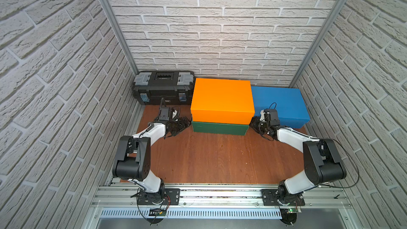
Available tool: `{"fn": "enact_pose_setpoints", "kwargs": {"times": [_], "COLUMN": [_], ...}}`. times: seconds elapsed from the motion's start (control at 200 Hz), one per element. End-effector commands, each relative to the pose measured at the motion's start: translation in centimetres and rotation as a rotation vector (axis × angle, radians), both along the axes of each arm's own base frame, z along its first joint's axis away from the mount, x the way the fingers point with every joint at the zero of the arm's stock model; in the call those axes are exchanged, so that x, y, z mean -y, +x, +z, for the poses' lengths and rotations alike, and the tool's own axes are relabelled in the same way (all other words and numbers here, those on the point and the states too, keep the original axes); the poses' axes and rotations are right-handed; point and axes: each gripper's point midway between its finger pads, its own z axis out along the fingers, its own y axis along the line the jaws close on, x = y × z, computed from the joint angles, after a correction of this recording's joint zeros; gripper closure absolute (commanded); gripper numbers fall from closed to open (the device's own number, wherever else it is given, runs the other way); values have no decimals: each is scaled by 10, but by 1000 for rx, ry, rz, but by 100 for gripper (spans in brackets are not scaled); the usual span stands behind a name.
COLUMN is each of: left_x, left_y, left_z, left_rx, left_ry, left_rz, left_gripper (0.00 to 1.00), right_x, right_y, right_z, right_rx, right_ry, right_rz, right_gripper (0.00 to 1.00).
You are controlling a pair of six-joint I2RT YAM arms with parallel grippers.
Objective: Stack the shoeboxes
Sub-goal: Move the shoeboxes to the center of the board.
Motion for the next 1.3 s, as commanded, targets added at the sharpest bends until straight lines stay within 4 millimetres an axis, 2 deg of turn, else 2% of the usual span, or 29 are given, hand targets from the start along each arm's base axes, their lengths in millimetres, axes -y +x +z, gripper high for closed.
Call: {"fn": "enact_pose_setpoints", "kwargs": {"times": [0.0, 0.21, 0.38, 0.575, 0.835, 0.92, 1.04, 1.195, 1.295], "left_x": [32, 26, 6, -17, -29, -34, -43, -51, -44], "left_y": [-21, -30, -36, -40, -44, -44, -42, -37, -32], "left_z": [16, 18, 16, 33, 45, 62, 98, 154, 190], "left_rx": [16, 22, 12, 56, 79, 121, 201, 315, 394], "left_ry": [-113, -87, -5, 78, 140, 164, 224, 291, 315], "left_rz": [-130, -126, -68, 1, 29, 43, 55, 64, 34], "left_gripper": [13, 12, 10, 9, 8, 8, 8, 8, 8], "right_x": [-58, -40, -25, -8, 8, 18, 39, 57, 80], "right_y": [-42, -50, -51, -56, -74, -80, -85, -78, -68], "right_z": [1, 8, 13, 32, 46, 62, 90, 133, 149], "right_rx": [-71, -67, -63, -45, -73, -55, -32, 45, 40], "right_ry": [122, 47, 22, -27, -119, -142, -216, -294, -375], "right_rz": [220, 204, 183, 180, 194, 181, 121, 84, 50], "right_gripper": [62, 53, 45, 38, 32, 31, 28, 20, 11]}}
